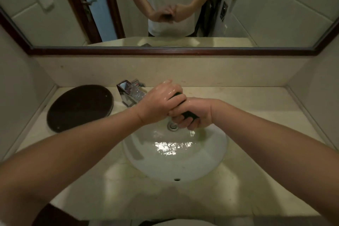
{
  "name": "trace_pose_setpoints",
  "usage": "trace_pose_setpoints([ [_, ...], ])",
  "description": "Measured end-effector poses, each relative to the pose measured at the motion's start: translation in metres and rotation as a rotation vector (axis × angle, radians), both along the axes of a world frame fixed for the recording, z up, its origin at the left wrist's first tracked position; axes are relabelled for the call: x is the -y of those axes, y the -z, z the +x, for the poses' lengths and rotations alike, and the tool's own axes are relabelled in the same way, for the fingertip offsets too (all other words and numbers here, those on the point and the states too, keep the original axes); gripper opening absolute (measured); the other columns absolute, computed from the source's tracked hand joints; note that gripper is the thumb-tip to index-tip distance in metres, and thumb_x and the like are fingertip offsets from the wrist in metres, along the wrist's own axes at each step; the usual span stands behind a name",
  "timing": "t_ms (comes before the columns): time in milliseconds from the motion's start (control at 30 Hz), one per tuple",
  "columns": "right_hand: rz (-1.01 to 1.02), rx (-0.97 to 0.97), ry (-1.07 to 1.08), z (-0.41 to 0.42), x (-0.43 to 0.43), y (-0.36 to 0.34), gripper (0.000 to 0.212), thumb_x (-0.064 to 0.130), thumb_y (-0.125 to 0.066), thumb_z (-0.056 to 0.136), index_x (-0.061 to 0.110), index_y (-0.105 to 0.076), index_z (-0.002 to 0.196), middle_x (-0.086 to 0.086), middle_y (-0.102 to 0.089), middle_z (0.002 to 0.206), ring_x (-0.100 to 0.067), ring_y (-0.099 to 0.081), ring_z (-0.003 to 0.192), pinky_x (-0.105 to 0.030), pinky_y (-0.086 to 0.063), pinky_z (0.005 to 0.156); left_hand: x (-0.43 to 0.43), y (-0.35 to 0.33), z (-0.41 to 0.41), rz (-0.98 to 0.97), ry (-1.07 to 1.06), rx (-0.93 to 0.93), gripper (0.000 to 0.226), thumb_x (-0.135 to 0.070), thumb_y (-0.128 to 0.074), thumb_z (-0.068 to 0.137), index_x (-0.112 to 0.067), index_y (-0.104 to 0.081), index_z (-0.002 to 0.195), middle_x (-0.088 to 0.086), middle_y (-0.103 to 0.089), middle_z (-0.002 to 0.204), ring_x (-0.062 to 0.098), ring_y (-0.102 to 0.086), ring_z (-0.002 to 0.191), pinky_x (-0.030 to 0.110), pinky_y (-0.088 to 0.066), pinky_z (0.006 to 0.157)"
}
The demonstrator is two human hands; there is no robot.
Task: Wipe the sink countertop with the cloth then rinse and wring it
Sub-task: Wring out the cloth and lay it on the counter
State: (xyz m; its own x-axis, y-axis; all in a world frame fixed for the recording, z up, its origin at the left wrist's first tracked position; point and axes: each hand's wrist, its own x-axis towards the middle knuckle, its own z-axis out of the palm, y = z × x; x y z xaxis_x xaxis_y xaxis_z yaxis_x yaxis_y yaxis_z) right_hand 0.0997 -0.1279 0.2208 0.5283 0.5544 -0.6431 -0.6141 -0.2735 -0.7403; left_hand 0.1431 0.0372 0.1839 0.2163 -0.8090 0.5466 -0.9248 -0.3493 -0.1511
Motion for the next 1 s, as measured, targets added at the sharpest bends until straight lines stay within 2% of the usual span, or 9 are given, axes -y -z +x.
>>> trace_pose_setpoints([
  [67,-0.078,0.04,-0.022,0.0,-0.005,-0.007,0.031,0.018,-0.049,0.096,0.019,-0.04,0.067,0.006,-0.034,0.051,-0.005,-0.024,0.04,-0.015,-0.012,0.037,0.001,-0.007,0.005,-0.013,0.03,0.058,0.032,0.001,-0.056,0.081,-0.008,-0.051,0.111,0.019,-0.067,0.095,0.032,-0.065,0.074,0.041,-0.055,0.055],
  [167,-0.237,0.153,-0.026,0.005,-0.007,-0.01,0.035,0.017,-0.061,0.09,0.02,-0.042,0.061,0.005,-0.035,0.05,-0.009,-0.023,0.045,-0.019,-0.014,0.04,0.0,-0.003,0.011,0.047,-0.064,0.081,0.035,-0.006,-0.06,0.077,-0.01,-0.057,0.111,0.009,-0.069,0.085,0.025,-0.065,0.062,0.029,-0.044,0.037],
  [267,-0.42,0.317,0.021,0.01,-0.013,-0.005,0.037,0.011,-0.065,0.084,0.019,-0.039,0.058,0.003,-0.037,0.048,-0.012,-0.027,0.044,-0.022,-0.017,0.045,0.005,-0.01,0.014,0.171,-0.162,-0.022,0.027,-0.007,-0.072,0.066,-0.005,-0.061,0.09,0.012,-0.062,0.071,0.029,-0.061,0.052,0.026,-0.032,0.04],
  [433,-0.663,0.625,0.02,0.014,-0.019,0.011,0.02,0.013,-0.058,0.085,0.017,-0.046,0.07,0.0,-0.045,0.063,-0.016,-0.041,0.051,-0.02,-0.032,0.045,0.023,-0.03,0.006,0.63,-0.549,-0.22,0.022,-0.02,-0.05,0.094,-0.013,-0.052,0.115,0.009,-0.067,0.106,0.034,-0.065,0.093,0.034,-0.035,0.062],
  [533,-0.987,0.809,-0.2,0.026,-0.024,0.022,0.009,0.013,-0.051,0.09,0.013,-0.048,0.081,-0.002,-0.051,0.077,-0.02,-0.05,0.072,-0.028,-0.04,0.059,0.03,-0.034,0.003,0.65,-0.64,-0.263,0.023,-0.015,-0.047,0.094,-0.016,-0.057,0.115,0.006,-0.066,0.109,0.032,-0.065,0.097,0.033,-0.037,0.065],
  [633,-1.145,0.923,-0.182,0.037,-0.027,0.027,0.02,0.009,-0.05,0.085,0.011,-0.047,0.065,-0.003,-0.05,0.064,-0.023,-0.051,0.067,-0.027,-0.038,0.057,0.042,-0.037,0.005,0.663,-0.827,-0.514,0.012,-0.008,-0.046,0.093,-0.015,-0.057,0.093,0.004,-0.06,0.088,0.031,-0.058,0.082,0.033,-0.04,0.065],
  [733,-1.201,0.957,-0.182,0.044,-0.026,0.03,0.027,0.006,-0.051,0.081,0.016,-0.043,0.057,-0.002,-0.045,0.057,-0.025,-0.05,0.061,-0.027,-0.034,0.05,0.046,-0.032,0.011,0.758,-0.97,-0.596,0.017,-0.01,-0.051,0.094,-0.009,-0.049,0.078,0.008,-0.049,0.074,0.026,-0.055,0.085,0.032,-0.042,0.071],
  [833,-1.185,1.065,-0.3,0.043,-0.023,0.035,0.022,0.014,-0.052,0.08,0.017,-0.045,0.06,0.0,-0.046,0.058,-0.027,-0.052,0.063,-0.026,-0.036,0.052,0.036,-0.015,0.023,0.694,-0.818,-0.724,0.02,-0.017,-0.052,0.093,-0.009,-0.05,0.075,0.009,-0.058,0.08,0.024,-0.053,0.08,0.03,-0.043,0.072],
  [1000,-0.976,1.21,-0.275,0.038,0.012,0.034,0.041,0.057,-0.061,0.081,0.018,-0.054,0.087,0.004,-0.058,0.071,-0.018,-0.054,0.064,-0.031,-0.043,0.054,-0.003,0.011,0.023,0.567,-0.733,-1.045,0.015,-0.017,-0.06,0.088,-0.016,-0.056,0.074,0.002,-0.056,0.066,0.02,-0.056,0.061,0.027,-0.042,0.052],
])
